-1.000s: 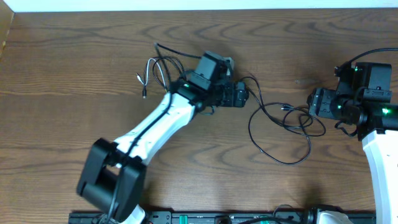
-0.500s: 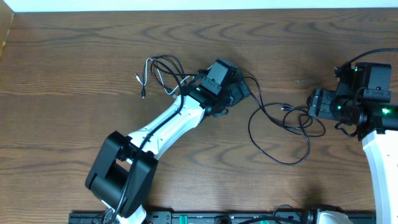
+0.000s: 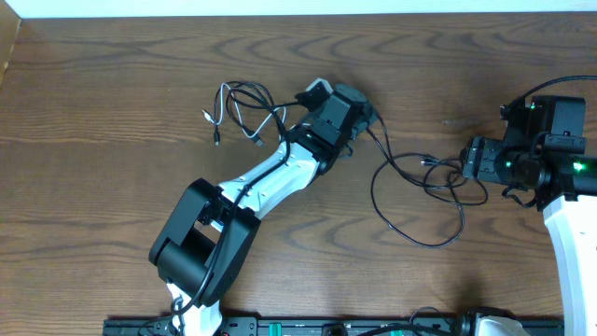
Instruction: Untangle cables
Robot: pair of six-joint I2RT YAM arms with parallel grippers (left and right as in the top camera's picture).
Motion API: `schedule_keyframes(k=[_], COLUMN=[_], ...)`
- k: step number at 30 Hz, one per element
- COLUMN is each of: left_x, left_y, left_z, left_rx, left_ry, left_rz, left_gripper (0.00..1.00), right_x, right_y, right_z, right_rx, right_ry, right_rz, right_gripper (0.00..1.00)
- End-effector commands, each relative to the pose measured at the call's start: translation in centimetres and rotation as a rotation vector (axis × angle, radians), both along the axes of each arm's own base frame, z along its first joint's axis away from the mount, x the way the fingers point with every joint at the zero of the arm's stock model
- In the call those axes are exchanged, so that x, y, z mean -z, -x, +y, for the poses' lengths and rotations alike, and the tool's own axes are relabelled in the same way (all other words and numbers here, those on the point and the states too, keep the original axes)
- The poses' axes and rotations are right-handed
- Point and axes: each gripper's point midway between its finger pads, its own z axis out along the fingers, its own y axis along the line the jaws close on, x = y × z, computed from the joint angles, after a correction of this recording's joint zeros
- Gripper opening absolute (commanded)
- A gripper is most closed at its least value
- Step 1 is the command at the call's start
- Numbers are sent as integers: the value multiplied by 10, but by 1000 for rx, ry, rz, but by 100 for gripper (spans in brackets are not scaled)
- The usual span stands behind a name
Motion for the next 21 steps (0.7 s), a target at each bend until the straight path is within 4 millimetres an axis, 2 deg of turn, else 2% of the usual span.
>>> schedule_keyframes(k=[1, 2, 3, 4, 5, 6, 7, 9, 12, 14, 15, 16, 18, 19, 20, 21], left_x=[-1, -1, -1, -1, -3, -4, -7, -19, -47, -72, -82, -85, -83, -80, -73, -64], left_y=[-19, -22, -25, -27, -30, -32, -34, -40, -50, -52, -50, -46, -39, -31, -19, -10], left_z=[33, 39, 44, 48, 56, 63, 68, 87, 129, 177, 193, 192, 176, 162, 151, 149], left_rx=[-146, -147, -137, -129, -113, -103, -95, -77, -103, -183, -185, -144, -39, 35, 101, 118], left_ry=[-95, -114, -136, -155, -190, -216, -235, -291, -370, -377, -338, -283, -182, -126, -89, -87], left_rz=[-65, -72, -78, -83, -92, -98, -103, -128, -168, -165, -151, -136, -102, -72, -23, 28], left_gripper=[88, 79, 63, 52, 28, 10, 7, 7, 8, 7, 7, 7, 10, 35, 68, 81], right_x=[-3, -3, -3, -3, -3, -2, -2, -2, -2, -2, -2, -4, -8, -11, -14, -16], right_y=[-1, 0, 0, 0, 1, 2, 3, 3, 3, 3, 3, 1, -3, -6, -10, -12], right_z=[-2, -2, -2, -2, -2, -2, -2, -2, -2, -1, 1, 7, 19, 27, 36, 40], right_rx=[-2, -2, -2, -2, -2, -2, -2, -2, -2, 5, 8, -10, -43, -66, -95, -108], right_ry=[9, 9, 8, 8, 8, 7, 7, 7, 7, 2, -15, -49, -109, -148, -197, -219], right_rz=[-5, -4, -2, -1, 3, 6, 9, 11, 11, 12, 9, 0, -24, -41, -61, -68], right_gripper=[80, 80, 80, 80, 80, 81, 81, 81, 81, 81, 84, 85, 86, 86, 87, 87])
